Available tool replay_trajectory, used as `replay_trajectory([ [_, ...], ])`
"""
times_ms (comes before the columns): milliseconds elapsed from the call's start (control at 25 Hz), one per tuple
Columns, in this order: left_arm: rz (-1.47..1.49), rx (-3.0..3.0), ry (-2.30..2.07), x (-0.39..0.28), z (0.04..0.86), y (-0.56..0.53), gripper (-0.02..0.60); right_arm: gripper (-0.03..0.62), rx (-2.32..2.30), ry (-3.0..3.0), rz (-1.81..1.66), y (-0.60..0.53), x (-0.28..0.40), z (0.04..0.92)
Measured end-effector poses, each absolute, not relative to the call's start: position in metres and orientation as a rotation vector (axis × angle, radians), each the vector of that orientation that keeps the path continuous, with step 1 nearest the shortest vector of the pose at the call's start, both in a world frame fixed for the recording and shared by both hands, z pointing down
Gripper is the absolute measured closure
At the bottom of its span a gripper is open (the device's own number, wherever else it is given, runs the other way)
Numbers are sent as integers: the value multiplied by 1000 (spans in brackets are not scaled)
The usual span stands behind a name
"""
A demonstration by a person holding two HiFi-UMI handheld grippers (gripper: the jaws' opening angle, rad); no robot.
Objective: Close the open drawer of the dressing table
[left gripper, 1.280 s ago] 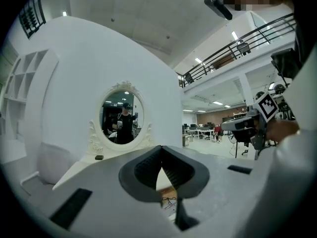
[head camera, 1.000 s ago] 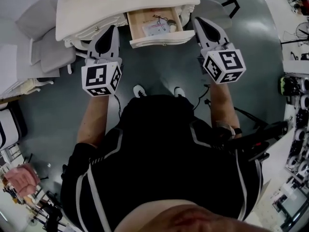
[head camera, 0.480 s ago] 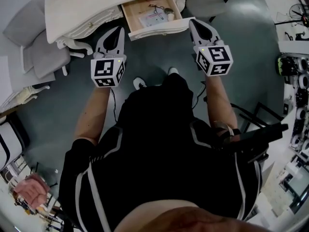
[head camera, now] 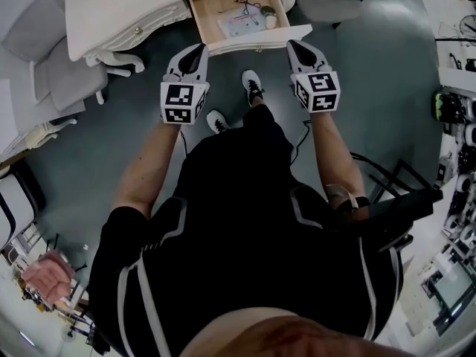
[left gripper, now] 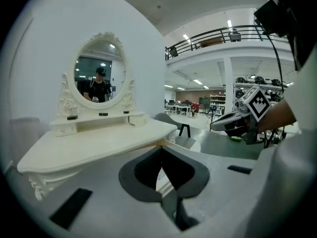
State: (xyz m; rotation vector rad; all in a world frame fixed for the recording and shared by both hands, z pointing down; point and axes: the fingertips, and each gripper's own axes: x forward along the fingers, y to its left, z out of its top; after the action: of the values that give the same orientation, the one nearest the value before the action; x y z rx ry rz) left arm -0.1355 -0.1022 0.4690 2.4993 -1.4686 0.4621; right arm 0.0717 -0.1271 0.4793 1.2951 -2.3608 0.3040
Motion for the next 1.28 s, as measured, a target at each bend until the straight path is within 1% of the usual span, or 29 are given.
replay_trajectory([
  [120,519,2473,-1392,-127,499,-101,577,589,1280,-2341,368,-130,74,508],
  [280,607,2403,-1430,-124,537,-100,577,589,1257,-2281,409,-132,80,546],
  [640,709,2322,-1324,-110,611,-106,577,588,1265,-2107,480,-138,100,627],
  [720,752,2260,-1338,-113,627,-106,576,573,1266,-2097,504,-140,102,639],
  [1000,873,2163,-1310,-118,671,-104,575,577,1261,-2064,550,-151,106,672],
  [1280,849,2126,-1356,-120,674,-118,575,583,1289,-2054,589,-161,112,680],
])
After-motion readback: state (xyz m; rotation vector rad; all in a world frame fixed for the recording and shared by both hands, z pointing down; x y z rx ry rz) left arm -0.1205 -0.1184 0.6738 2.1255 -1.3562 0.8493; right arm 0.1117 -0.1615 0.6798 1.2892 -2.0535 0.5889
